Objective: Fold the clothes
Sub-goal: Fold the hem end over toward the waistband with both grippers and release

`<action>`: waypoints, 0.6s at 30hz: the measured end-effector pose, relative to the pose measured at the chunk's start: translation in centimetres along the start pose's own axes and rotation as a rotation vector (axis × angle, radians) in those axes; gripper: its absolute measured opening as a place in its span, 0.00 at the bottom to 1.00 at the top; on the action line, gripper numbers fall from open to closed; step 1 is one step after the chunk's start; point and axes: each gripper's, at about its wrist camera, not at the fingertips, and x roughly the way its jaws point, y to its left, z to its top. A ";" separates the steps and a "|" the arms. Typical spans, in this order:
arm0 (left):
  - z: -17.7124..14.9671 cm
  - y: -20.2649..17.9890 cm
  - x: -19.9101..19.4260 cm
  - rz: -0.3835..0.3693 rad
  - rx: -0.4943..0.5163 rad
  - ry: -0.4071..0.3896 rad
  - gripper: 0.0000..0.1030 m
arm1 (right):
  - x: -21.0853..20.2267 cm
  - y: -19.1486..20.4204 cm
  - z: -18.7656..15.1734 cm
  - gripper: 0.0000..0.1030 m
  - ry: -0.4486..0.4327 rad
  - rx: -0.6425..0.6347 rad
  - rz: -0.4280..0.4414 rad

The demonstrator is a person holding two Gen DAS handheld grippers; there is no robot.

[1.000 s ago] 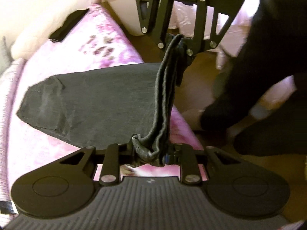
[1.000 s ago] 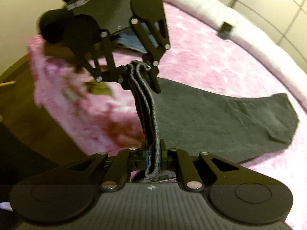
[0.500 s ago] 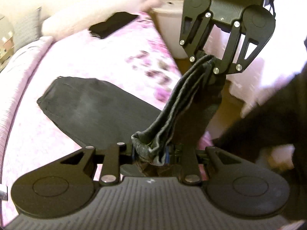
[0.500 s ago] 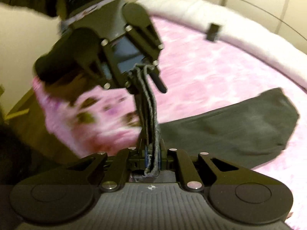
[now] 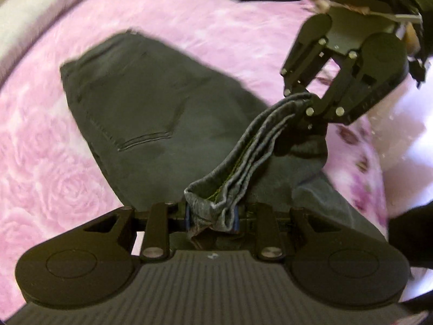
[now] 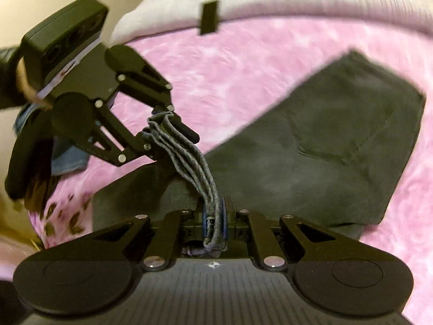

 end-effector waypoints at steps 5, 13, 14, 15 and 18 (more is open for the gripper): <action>0.1 3.3 4.3 0.007 -0.128 0.075 0.35 | 4.3 -5.9 0.5 0.16 0.064 0.074 0.027; -2.3 3.4 0.4 0.085 -0.197 -0.004 0.42 | 1.9 -6.9 -0.8 0.35 -0.028 0.075 -0.131; -2.7 3.1 -0.3 0.094 -0.194 -0.007 0.42 | 1.4 -6.5 -1.1 0.36 -0.047 0.065 -0.161; -3.0 2.7 -0.6 0.106 -0.194 -0.007 0.42 | 0.9 -6.2 -1.4 0.36 -0.062 0.065 -0.185; -4.1 0.9 -1.7 0.144 -0.139 -0.021 0.42 | 0.0 -4.8 -2.4 0.36 -0.107 0.067 -0.263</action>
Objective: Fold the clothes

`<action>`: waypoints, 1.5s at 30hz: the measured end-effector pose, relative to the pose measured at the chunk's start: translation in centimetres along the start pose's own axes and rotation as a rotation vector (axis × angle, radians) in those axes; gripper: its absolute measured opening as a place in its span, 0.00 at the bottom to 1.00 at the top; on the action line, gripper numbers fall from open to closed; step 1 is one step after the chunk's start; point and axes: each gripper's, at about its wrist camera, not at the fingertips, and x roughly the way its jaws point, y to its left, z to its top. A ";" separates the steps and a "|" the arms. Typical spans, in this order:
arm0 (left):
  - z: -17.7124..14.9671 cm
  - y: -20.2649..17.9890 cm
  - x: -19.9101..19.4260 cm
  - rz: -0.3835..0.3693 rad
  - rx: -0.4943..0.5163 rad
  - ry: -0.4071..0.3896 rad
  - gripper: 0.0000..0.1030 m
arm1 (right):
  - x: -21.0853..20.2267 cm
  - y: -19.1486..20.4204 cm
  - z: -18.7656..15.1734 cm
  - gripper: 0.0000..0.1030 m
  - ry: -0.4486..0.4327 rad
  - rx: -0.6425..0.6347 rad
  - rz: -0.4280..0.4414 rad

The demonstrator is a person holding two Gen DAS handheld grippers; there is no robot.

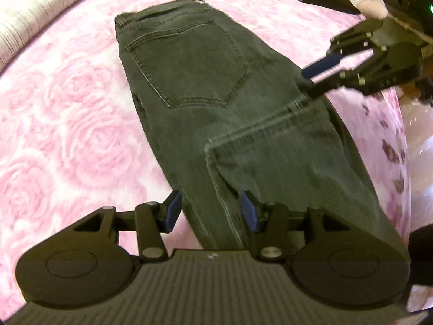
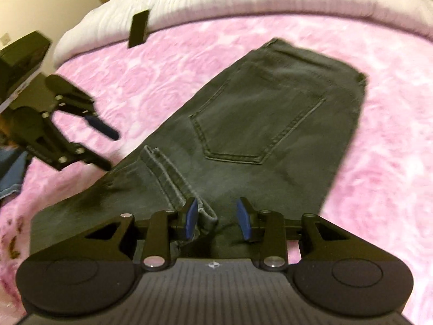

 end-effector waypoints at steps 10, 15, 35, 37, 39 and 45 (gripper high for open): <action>-11.9 -12.5 -7.6 0.066 0.654 -0.127 0.68 | -6.2 15.7 -8.2 0.85 -0.018 -0.195 -0.071; -17.5 -17.3 -4.7 0.163 0.951 -0.133 0.68 | -5.1 26.0 -14.9 0.85 0.038 -0.552 -0.155; -17.5 -17.1 -2.8 0.232 0.959 -0.232 0.76 | 2.7 28.3 -17.6 0.25 0.000 -0.881 -0.385; -17.8 -17.9 -2.2 0.308 1.041 -0.267 0.79 | 1.5 27.9 -15.9 0.22 -0.021 -0.793 -0.364; -17.2 -18.2 -1.2 0.384 1.094 -0.274 0.79 | 0.1 27.5 -14.0 0.20 -0.044 -0.708 -0.338; -10.9 -15.3 -1.3 0.328 0.917 -0.231 0.27 | -3.0 26.1 -11.1 0.23 -0.085 -0.589 -0.323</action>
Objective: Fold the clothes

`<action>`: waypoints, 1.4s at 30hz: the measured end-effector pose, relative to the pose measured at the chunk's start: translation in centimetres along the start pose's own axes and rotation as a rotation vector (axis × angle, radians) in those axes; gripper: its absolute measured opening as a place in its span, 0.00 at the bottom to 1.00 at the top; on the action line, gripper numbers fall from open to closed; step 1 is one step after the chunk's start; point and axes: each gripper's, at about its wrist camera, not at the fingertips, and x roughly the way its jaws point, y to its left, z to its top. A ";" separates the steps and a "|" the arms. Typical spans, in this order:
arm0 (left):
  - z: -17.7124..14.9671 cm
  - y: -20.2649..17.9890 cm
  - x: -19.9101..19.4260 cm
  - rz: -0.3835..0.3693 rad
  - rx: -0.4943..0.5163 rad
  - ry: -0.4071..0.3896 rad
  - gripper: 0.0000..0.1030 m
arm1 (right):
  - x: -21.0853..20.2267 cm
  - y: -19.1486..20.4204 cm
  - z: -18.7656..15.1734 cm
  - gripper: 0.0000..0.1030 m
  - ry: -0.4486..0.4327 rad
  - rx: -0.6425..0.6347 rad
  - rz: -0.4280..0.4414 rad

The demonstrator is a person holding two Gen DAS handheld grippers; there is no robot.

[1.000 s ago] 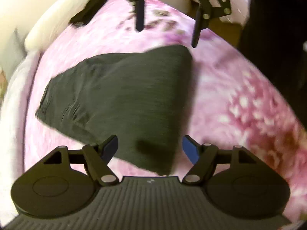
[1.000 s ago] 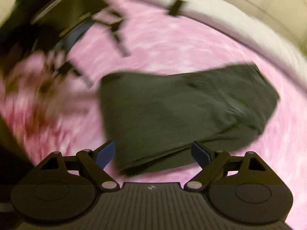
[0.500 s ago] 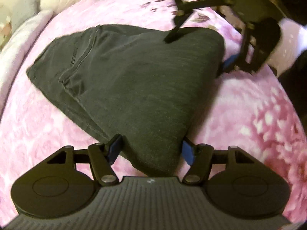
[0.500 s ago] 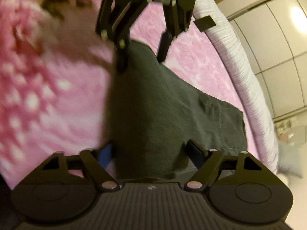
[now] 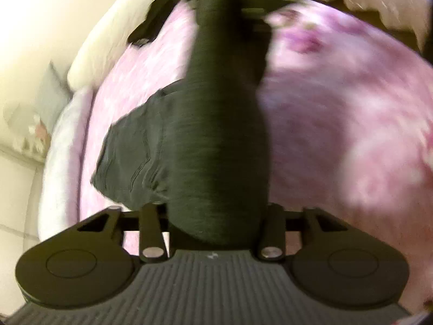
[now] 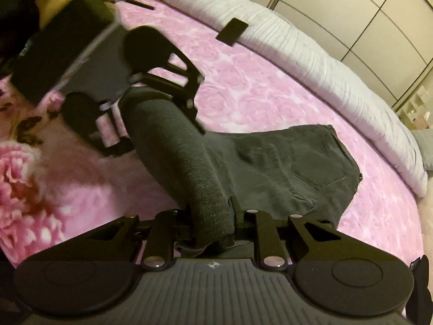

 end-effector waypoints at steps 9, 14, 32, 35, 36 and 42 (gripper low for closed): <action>-0.1 5.4 -0.3 -0.125 -0.177 -0.005 0.17 | 1.9 4.3 -2.7 0.81 -0.071 -0.393 -0.156; 0.6 5.9 -0.4 -0.138 -0.155 -0.009 0.15 | 5.2 0.7 -2.9 0.33 -0.039 -0.314 -0.115; 5.6 10.4 -11.3 -0.405 -0.217 0.031 0.15 | -8.8 0.1 0.9 0.12 -0.055 0.086 0.326; 6.9 16.4 -7.8 -0.385 -0.267 0.037 0.16 | -7.7 -5.9 2.3 0.12 -0.073 0.228 0.356; 7.4 18.5 -6.2 -0.377 -0.285 0.041 0.17 | -6.9 -8.1 2.6 0.11 -0.079 0.269 0.366; 8.4 28.0 4.8 -0.387 -0.431 0.103 0.22 | 0.3 -19.6 2.3 0.12 -0.089 0.452 0.440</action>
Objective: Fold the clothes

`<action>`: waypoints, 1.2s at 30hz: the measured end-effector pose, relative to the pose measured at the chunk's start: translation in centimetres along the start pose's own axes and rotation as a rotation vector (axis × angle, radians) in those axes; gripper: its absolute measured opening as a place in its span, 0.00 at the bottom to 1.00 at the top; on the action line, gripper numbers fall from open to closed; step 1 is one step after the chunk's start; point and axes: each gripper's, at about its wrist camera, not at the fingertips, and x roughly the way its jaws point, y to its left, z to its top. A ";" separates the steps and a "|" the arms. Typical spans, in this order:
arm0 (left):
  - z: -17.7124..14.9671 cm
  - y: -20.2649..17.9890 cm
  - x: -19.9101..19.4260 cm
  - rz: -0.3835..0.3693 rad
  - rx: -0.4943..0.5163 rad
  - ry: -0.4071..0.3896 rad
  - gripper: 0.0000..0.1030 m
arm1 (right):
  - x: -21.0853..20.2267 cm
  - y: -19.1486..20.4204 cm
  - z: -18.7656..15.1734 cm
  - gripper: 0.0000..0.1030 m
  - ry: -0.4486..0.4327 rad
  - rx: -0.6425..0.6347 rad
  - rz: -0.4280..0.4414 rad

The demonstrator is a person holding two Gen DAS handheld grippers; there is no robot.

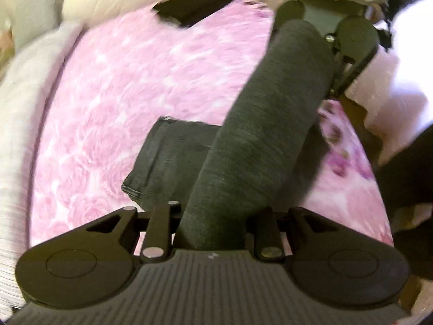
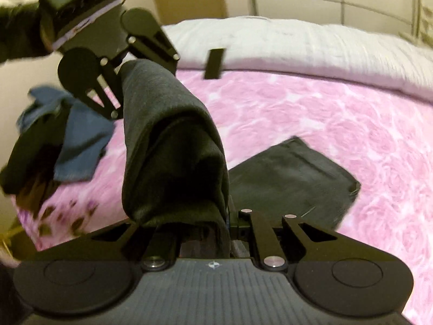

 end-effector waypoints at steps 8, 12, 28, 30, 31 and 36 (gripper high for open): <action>2.7 11.7 11.3 -0.060 -0.287 0.106 0.29 | 7.2 -14.2 1.4 0.15 0.051 0.267 0.107; 1.5 14.4 15.9 -0.044 -0.425 0.160 0.39 | 11.0 -19.9 0.5 0.22 0.072 0.450 0.145; -1.4 20.0 15.8 -0.050 -0.973 -0.067 0.58 | 12.0 -24.5 -4.8 0.10 0.000 0.940 0.294; -1.3 19.9 16.9 -0.031 -0.970 -0.033 0.57 | 11.7 -24.7 -4.9 0.10 0.023 0.972 0.339; -1.4 20.0 17.6 -0.027 -0.980 -0.014 0.57 | 11.6 -24.9 -4.9 0.10 0.042 0.977 0.330; -2.0 19.8 19.4 -0.026 -1.026 0.013 0.51 | 11.1 -24.6 -5.9 0.27 0.053 1.015 0.272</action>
